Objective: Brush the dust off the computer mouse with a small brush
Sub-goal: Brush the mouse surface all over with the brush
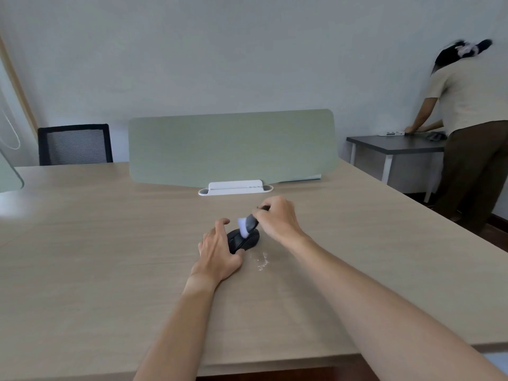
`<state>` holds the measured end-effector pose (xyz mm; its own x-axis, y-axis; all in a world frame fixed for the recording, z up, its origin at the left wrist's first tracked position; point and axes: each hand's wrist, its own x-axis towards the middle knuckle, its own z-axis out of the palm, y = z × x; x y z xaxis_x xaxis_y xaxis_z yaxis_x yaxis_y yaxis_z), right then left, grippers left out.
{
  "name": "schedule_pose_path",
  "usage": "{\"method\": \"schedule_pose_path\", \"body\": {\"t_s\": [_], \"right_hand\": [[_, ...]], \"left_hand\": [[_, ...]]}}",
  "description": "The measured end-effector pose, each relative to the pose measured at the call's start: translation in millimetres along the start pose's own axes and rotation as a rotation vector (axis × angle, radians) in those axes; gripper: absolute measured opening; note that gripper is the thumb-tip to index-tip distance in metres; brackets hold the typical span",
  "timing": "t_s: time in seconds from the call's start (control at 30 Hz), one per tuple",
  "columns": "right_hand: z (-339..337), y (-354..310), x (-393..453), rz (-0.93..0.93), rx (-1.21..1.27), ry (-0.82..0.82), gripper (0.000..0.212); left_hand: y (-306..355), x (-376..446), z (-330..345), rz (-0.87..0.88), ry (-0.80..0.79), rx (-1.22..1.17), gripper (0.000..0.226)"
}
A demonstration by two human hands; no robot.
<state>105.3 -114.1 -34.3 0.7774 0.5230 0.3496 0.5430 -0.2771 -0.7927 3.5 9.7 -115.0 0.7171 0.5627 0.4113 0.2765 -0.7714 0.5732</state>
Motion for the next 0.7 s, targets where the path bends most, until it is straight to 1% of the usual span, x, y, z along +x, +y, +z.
{"method": "schedule_pose_path", "body": {"t_s": [0.07, 0.1, 0.17, 0.23, 0.3, 0.33, 0.4, 0.43, 0.5, 0.57, 0.63, 0.7], "right_hand": [[7, 1, -2, -0.03, -0.011, -0.092, 0.014], [9, 4, -1, -0.04, -0.028, -0.113, 0.013], [8, 12, 0, -0.013, -0.081, -0.076, 0.015], [4, 21, 2, 0.028, -0.191, -0.016, 0.016], [-2, 24, 2, 0.022, -0.283, 0.021, 0.016], [-4, 24, 1, 0.007, -0.266, 0.042, 0.016], [-5, 19, 0, -0.02, -0.127, 0.057, 0.015], [-4, 15, -1, -0.031, -0.056, 0.036, 0.014], [1, 6, -3, -0.041, 0.012, -0.064, 0.012], [7, 5, -4, -0.037, -0.012, -0.13, 0.011], [8, 8, -2, -0.024, -0.069, -0.103, 0.013], [5, 13, -1, 0.022, -0.136, -0.033, 0.019]], "left_hand": [[0, -1, 0, -0.016, 0.015, -0.005, 0.075], [0, -2, 0, -0.025, 0.02, -0.006, 0.077], [1, -2, 0, -0.034, 0.018, 0.004, 0.077], [2, -3, -1, -0.029, 0.018, 0.019, 0.075], [1, -2, -1, -0.026, 0.024, 0.039, 0.072], [1, -1, -1, -0.028, 0.022, 0.058, 0.072], [1, 0, -1, -0.036, 0.002, 0.115, 0.069], [2, 0, -1, -0.039, -0.012, 0.154, 0.065], [3, 0, -1, -0.039, -0.041, 0.221, 0.059], [3, -1, -1, -0.042, -0.058, 0.211, 0.051], [3, -1, -2, -0.029, -0.054, 0.162, 0.044], [3, -2, -3, -0.013, -0.052, 0.147, 0.053]]}}
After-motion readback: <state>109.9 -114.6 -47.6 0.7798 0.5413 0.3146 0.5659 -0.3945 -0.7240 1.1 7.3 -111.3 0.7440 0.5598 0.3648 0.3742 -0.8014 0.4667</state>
